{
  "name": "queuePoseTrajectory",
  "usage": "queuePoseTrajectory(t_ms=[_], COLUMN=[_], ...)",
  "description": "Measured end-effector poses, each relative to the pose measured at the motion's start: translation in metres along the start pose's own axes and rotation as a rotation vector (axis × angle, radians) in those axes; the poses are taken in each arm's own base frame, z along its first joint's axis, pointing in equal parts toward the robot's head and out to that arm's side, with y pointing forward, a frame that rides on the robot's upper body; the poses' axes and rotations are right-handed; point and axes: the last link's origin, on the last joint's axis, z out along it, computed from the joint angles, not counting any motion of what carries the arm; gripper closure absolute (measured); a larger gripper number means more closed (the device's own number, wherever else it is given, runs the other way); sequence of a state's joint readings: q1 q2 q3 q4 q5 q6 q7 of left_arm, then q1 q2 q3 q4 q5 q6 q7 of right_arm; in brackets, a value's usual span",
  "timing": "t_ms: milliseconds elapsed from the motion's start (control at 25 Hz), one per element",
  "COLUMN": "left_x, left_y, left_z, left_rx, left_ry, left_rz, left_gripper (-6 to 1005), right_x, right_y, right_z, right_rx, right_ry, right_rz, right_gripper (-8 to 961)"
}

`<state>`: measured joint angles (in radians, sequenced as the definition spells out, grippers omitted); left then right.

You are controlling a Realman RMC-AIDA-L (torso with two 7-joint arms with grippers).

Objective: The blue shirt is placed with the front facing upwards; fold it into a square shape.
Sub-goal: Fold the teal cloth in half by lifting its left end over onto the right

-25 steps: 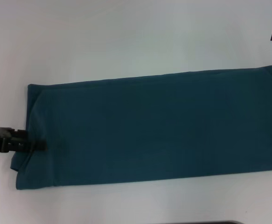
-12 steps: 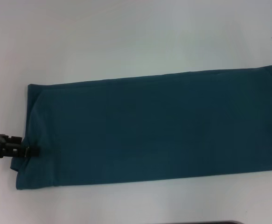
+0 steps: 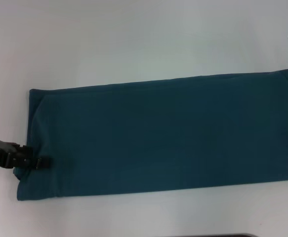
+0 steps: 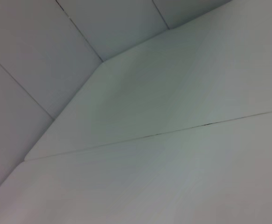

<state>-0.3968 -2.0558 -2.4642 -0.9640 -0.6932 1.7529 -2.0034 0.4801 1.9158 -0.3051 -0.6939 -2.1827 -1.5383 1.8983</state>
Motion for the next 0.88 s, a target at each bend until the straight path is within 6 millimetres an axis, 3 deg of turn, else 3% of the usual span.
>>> queuePoseTrajectory(t_ms=[880], left_x=[0.006], left_y=[0.009], left_z=[0.014], left_rx=[-0.05], left_ry=[-0.039], left_rz=[0.033], left_gripper=[94], right_x=[0.002], right_y=[-0.001], right_z=[-0.002], right_rx=[0.002], right_ry=[-0.002], right_rz=[0.005], right_gripper=[11])
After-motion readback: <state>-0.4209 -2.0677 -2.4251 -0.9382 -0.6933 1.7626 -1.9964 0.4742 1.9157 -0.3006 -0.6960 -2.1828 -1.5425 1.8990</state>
